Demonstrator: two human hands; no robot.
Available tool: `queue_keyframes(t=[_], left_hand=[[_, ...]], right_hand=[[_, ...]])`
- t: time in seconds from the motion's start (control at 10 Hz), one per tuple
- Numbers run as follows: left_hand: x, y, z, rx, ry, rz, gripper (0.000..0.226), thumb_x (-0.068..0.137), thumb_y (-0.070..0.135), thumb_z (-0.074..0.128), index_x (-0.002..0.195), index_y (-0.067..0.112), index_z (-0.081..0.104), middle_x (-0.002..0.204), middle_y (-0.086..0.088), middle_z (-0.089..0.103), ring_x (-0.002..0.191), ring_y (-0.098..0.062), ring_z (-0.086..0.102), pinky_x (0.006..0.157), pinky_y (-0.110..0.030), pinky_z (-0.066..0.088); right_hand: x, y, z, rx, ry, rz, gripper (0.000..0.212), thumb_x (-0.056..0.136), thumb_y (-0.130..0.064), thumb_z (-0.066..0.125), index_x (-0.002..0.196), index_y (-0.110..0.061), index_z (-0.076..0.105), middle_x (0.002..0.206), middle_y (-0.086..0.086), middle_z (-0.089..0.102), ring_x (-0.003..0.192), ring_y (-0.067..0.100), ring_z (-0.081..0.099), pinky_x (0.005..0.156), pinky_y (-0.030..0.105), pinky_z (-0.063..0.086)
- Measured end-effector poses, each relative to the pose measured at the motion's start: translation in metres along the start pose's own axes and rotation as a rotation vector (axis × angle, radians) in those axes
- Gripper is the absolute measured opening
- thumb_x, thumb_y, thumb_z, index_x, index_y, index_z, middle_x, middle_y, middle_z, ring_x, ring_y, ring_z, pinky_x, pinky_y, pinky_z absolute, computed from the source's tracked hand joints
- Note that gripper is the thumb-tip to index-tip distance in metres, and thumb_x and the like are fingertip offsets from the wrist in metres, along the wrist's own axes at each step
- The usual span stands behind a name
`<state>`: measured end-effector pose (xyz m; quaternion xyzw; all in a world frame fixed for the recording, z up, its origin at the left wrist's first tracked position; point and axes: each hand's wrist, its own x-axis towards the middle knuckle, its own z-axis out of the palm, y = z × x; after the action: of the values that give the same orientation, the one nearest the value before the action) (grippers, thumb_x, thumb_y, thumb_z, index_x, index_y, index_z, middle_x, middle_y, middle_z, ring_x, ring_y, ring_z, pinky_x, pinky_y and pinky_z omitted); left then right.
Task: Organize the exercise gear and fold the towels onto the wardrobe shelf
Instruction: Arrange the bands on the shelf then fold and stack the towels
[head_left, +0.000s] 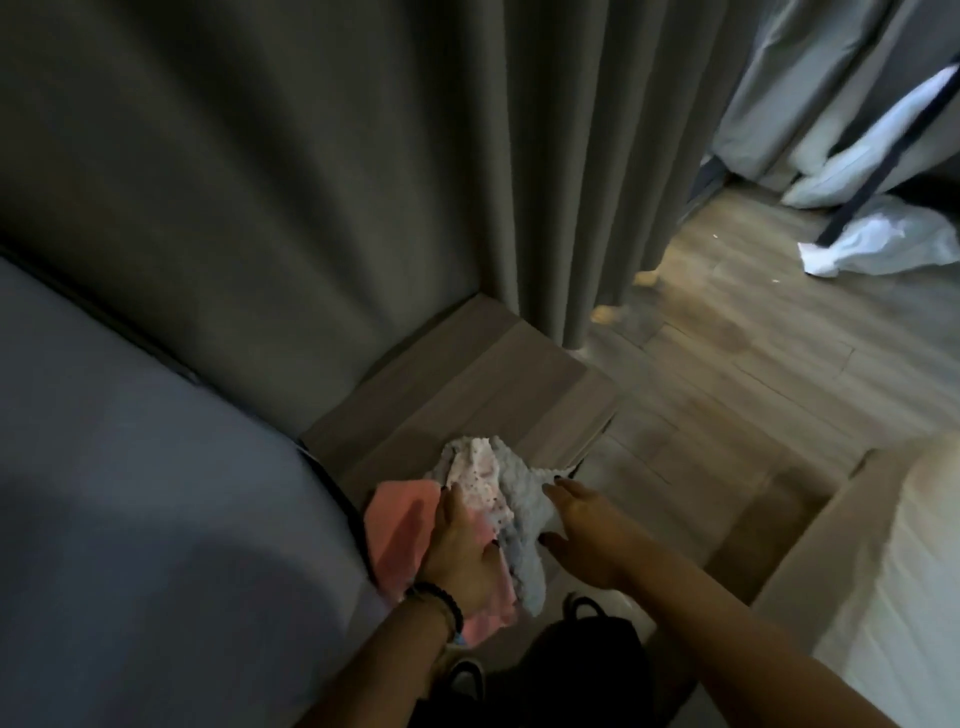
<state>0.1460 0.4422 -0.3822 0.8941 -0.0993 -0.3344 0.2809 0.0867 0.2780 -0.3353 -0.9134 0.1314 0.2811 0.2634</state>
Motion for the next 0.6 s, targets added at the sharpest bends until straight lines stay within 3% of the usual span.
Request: queue_keyframes(t=[0.1,0.2,0.3,0.4,0.5,0.6], left_hand=[[0.019,0.002,0.012,-0.059,0.068,-0.149,0.085,0.096,0.019,0.055,0.153,0.014,-0.007,0.160,-0.003,0.008,0.146,-0.018,0.015,0.110,-0.015,0.009],[0.034,0.006,0.031,-0.111,0.130,-0.298,0.089,0.096,0.022,0.056,0.152,0.013,-0.012,0.161,-0.004,0.000,0.148,-0.019,0.009,0.108,-0.014,0.006],[0.045,0.013,0.049,-0.140,0.135,-0.431,0.083,0.094,0.023,0.058,0.153,0.007,0.001,0.159,-0.017,0.015,0.145,-0.032,0.022,0.113,-0.032,0.022],[0.059,0.002,0.067,-0.188,0.143,-0.522,0.063,0.090,0.028,0.058,0.143,0.005,0.035,0.133,-0.024,0.053,0.114,-0.041,0.058,0.094,-0.043,0.050],[0.077,-0.010,0.086,-0.157,0.187,-0.609,0.065,0.093,0.031,0.053,0.148,0.005,0.029,0.148,-0.027,0.035,0.134,-0.047,0.036,0.110,-0.052,0.034],[0.095,-0.025,0.101,-0.048,0.104,-0.673,0.047,0.103,0.023,0.031,0.145,0.001,0.032,0.134,-0.046,0.034,0.112,-0.080,0.012,0.105,-0.074,0.017]], right_hand=[[0.020,0.018,-0.025,-0.045,-0.095,-0.152,0.052,0.100,-0.030,0.044,0.148,-0.016,0.031,0.154,0.003,0.031,0.144,0.024,0.021,0.115,0.027,0.017],[0.038,0.035,-0.049,-0.077,-0.171,-0.200,0.051,0.102,-0.028,0.041,0.149,-0.011,0.028,0.155,0.008,0.029,0.143,0.024,0.022,0.111,0.022,0.013],[0.062,0.055,-0.056,-0.046,-0.218,-0.214,0.046,0.100,-0.025,0.045,0.142,-0.009,0.039,0.147,0.013,0.040,0.135,0.025,0.035,0.106,0.023,0.025],[0.091,0.073,-0.047,-0.008,-0.243,-0.172,0.047,0.097,-0.024,0.051,0.140,-0.010,0.040,0.141,0.012,0.044,0.128,0.023,0.045,0.102,0.028,0.038],[0.119,0.078,-0.029,0.061,-0.254,-0.087,0.049,0.095,-0.025,0.054,0.139,-0.010,0.040,0.139,0.012,0.047,0.126,0.024,0.047,0.099,0.026,0.039],[0.145,0.080,0.000,0.189,-0.264,0.041,0.056,0.091,-0.028,0.061,0.139,-0.010,0.039,0.138,0.012,0.049,0.126,0.025,0.049,0.091,0.021,0.037]])
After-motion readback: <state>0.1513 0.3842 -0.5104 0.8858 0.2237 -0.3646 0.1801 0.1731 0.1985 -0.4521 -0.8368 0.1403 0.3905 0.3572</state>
